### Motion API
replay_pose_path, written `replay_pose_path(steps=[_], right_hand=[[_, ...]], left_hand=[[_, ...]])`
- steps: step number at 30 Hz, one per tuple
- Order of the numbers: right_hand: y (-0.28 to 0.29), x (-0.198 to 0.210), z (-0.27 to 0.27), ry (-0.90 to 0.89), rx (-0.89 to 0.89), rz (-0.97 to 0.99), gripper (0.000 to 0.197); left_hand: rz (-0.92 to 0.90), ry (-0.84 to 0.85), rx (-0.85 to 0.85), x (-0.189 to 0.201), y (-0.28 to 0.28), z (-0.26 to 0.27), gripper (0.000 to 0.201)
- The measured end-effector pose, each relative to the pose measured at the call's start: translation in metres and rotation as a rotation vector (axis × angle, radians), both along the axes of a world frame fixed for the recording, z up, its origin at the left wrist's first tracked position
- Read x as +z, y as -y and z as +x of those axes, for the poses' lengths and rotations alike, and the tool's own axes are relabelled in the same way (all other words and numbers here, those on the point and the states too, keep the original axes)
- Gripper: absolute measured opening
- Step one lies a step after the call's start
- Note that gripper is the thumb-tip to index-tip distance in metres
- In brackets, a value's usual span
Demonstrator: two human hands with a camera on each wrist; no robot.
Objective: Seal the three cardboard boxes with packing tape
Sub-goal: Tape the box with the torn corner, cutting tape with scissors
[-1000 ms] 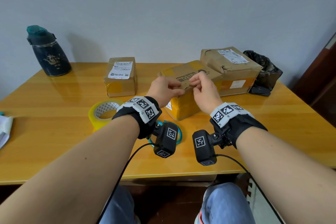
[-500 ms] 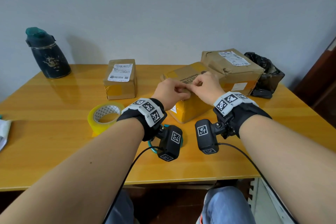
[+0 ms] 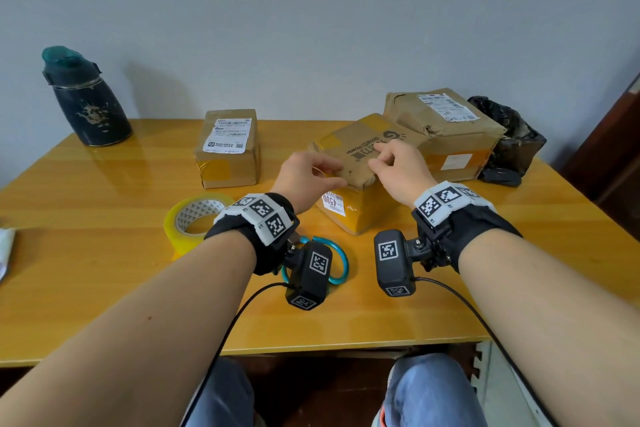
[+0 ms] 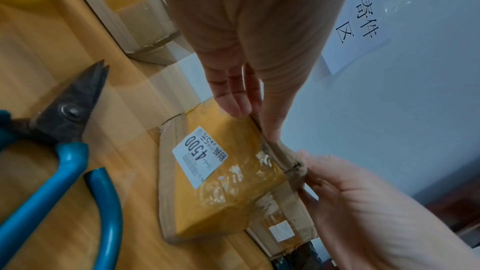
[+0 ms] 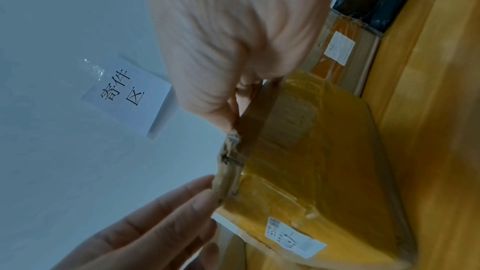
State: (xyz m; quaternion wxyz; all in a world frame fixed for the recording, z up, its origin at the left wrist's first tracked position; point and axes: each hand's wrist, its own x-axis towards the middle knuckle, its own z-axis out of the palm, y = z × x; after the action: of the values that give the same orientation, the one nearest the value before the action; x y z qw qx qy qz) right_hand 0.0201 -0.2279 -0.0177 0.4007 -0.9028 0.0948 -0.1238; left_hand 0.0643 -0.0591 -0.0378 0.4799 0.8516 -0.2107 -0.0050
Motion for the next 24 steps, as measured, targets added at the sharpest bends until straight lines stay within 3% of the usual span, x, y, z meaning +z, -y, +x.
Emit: replay_pose_path(steps=[4, 11, 16, 24], right_hand=[[0.004, -0.004, -0.001, 0.064, 0.002, 0.121, 0.016], [0.008, 0.000, -0.010, 0.083, 0.090, 0.349, 0.011], [0.008, 0.002, -0.012, 0.054, 0.079, 0.325, 0.008], [0.009, 0.007, -0.022, -0.012, 0.153, 0.242, 0.021]], left_hand=[[-0.078, -0.046, -0.033, 0.001, 0.007, -0.003, 0.021], [-0.083, -0.158, -0.107, 0.003, 0.008, -0.007, 0.039], [-0.134, -0.206, -0.082, 0.008, 0.010, -0.010, 0.017], [-0.175, -0.203, -0.081, 0.013, 0.012, -0.019, 0.016]])
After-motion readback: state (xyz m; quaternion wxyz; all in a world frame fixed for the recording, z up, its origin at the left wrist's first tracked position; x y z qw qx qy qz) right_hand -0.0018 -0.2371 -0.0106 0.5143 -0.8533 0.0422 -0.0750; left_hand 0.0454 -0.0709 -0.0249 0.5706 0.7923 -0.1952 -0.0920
